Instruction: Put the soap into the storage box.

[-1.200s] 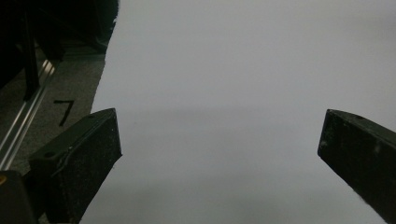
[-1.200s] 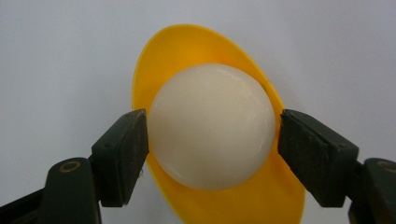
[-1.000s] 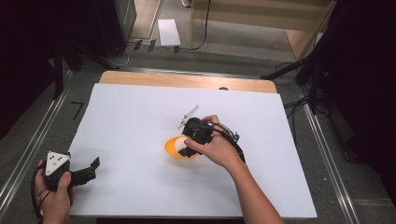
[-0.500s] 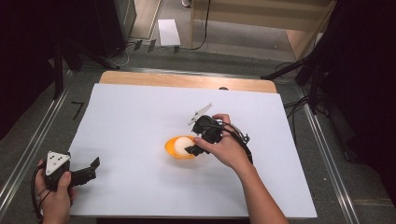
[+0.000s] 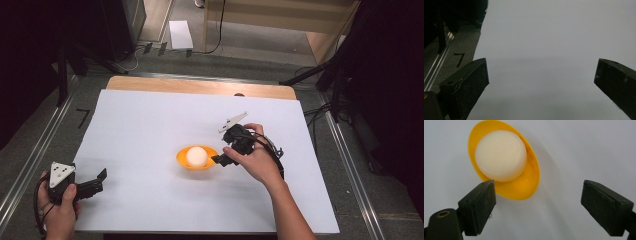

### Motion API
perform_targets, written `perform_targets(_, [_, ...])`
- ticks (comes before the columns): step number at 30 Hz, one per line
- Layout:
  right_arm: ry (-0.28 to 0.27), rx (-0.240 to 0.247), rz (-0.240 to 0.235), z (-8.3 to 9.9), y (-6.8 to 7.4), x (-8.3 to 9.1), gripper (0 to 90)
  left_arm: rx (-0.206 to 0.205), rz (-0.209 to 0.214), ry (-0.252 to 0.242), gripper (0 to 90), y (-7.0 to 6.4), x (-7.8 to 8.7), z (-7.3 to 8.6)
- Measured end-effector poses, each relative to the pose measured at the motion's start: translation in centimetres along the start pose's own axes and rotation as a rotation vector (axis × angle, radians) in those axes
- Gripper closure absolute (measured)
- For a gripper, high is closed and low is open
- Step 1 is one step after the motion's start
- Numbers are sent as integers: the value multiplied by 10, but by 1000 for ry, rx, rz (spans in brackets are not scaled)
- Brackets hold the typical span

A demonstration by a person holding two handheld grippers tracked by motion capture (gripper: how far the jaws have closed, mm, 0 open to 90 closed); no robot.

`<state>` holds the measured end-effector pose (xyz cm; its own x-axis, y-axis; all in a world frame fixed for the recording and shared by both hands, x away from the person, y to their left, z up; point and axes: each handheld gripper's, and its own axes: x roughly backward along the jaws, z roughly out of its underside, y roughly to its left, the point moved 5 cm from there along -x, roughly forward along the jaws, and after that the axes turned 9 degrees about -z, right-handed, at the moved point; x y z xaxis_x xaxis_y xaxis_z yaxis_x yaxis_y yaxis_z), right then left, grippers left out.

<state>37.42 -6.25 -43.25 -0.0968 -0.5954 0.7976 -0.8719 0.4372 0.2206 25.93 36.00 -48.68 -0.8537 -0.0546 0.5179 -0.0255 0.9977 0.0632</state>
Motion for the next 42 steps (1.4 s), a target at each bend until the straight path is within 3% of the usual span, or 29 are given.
perform_targets(20, [-43,-104,37,54,-25,23,136,-3,-4,0,0,0,0,0])
perform_targets(30, [-77,-135,71,78,-30,32,143,-7,-5,1,0,-1,0,0])
perform_targets(33, [-94,-142,60,85,-32,34,143,-6,-5,2,0,-1,0,0])
perform_targets(42, [-101,-188,88,112,-36,37,142,-8,-7,2,0,-1,0,0])
